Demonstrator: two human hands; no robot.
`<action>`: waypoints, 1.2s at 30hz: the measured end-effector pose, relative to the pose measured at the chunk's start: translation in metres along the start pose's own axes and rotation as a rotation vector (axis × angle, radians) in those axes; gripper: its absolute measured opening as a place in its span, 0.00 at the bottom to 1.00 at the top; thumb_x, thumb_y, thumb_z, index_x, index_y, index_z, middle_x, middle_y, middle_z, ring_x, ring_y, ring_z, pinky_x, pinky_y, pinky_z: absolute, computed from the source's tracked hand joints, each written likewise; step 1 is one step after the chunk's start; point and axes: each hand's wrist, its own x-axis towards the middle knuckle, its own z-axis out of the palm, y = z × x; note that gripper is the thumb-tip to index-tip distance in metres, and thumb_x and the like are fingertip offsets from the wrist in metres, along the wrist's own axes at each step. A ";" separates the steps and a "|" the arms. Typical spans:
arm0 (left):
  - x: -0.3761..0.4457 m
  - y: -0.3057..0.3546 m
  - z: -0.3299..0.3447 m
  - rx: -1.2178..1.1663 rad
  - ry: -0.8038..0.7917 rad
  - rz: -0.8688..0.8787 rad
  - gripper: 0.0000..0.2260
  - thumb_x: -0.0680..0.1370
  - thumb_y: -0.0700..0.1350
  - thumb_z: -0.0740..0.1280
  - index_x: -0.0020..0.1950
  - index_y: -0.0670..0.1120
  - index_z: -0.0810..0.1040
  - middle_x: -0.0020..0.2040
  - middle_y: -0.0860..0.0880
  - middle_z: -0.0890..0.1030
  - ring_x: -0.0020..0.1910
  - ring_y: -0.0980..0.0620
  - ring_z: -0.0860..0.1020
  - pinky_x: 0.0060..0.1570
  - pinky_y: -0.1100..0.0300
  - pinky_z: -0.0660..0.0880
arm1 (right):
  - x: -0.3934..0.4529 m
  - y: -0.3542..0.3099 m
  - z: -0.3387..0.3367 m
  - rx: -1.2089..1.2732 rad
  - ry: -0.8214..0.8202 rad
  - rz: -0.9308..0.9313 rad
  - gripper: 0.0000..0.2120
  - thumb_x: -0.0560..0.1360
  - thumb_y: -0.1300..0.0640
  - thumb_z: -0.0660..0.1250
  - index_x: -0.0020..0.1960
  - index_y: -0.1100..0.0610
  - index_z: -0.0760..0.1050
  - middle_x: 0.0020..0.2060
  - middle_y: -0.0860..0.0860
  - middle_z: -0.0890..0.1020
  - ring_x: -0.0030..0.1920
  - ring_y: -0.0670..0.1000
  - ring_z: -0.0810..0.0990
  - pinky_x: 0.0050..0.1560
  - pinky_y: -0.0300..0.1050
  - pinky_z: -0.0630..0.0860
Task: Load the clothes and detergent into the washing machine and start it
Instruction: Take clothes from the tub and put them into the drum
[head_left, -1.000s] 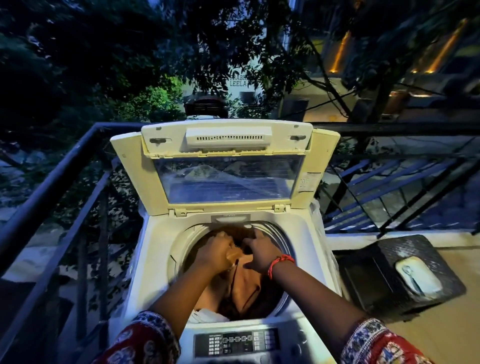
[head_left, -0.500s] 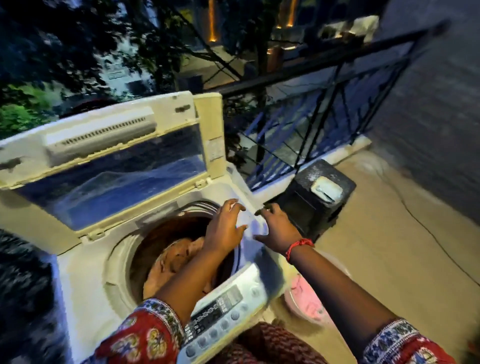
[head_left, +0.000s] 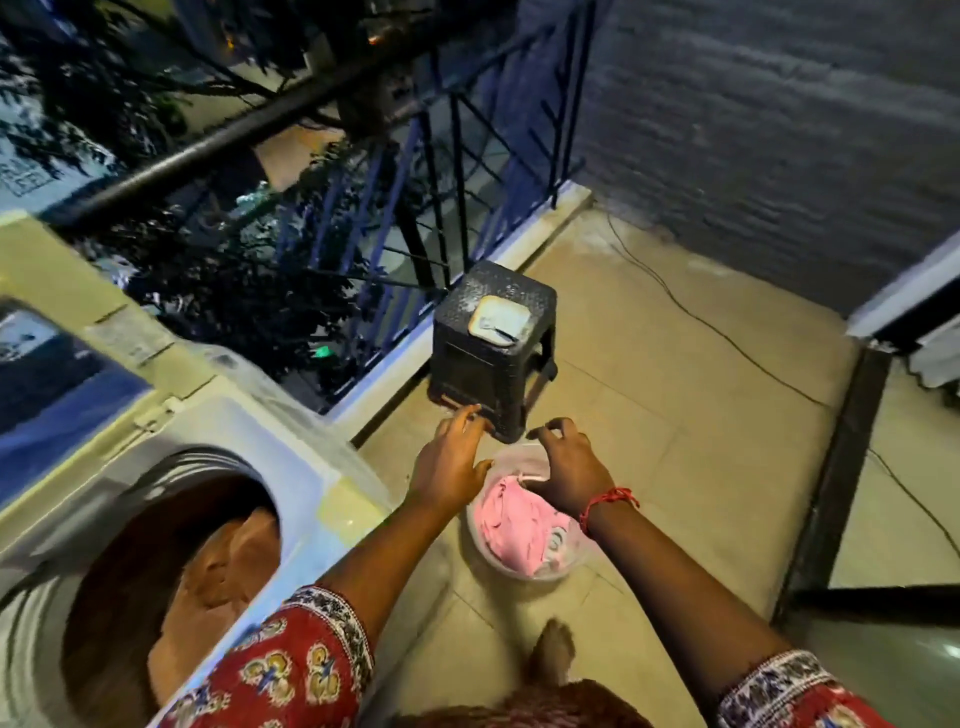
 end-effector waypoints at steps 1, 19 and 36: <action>0.006 0.008 0.010 0.004 -0.018 -0.001 0.21 0.74 0.50 0.71 0.65 0.52 0.70 0.72 0.52 0.67 0.69 0.49 0.68 0.61 0.54 0.73 | 0.001 0.014 0.000 -0.004 -0.017 0.004 0.33 0.66 0.45 0.76 0.67 0.50 0.68 0.66 0.54 0.66 0.64 0.60 0.69 0.61 0.53 0.74; 0.047 -0.017 0.222 0.148 -0.439 -0.021 0.29 0.63 0.48 0.79 0.61 0.49 0.75 0.65 0.46 0.76 0.64 0.44 0.75 0.44 0.52 0.81 | 0.071 0.196 0.122 -0.007 -0.351 0.071 0.49 0.62 0.41 0.77 0.76 0.49 0.57 0.72 0.59 0.58 0.66 0.64 0.65 0.65 0.55 0.69; 0.112 -0.140 0.513 0.257 -0.622 -0.110 0.51 0.67 0.63 0.72 0.78 0.55 0.40 0.79 0.48 0.43 0.78 0.41 0.45 0.65 0.40 0.70 | 0.194 0.298 0.419 0.034 -0.382 0.220 0.56 0.62 0.38 0.76 0.78 0.46 0.44 0.77 0.59 0.45 0.75 0.66 0.48 0.72 0.64 0.59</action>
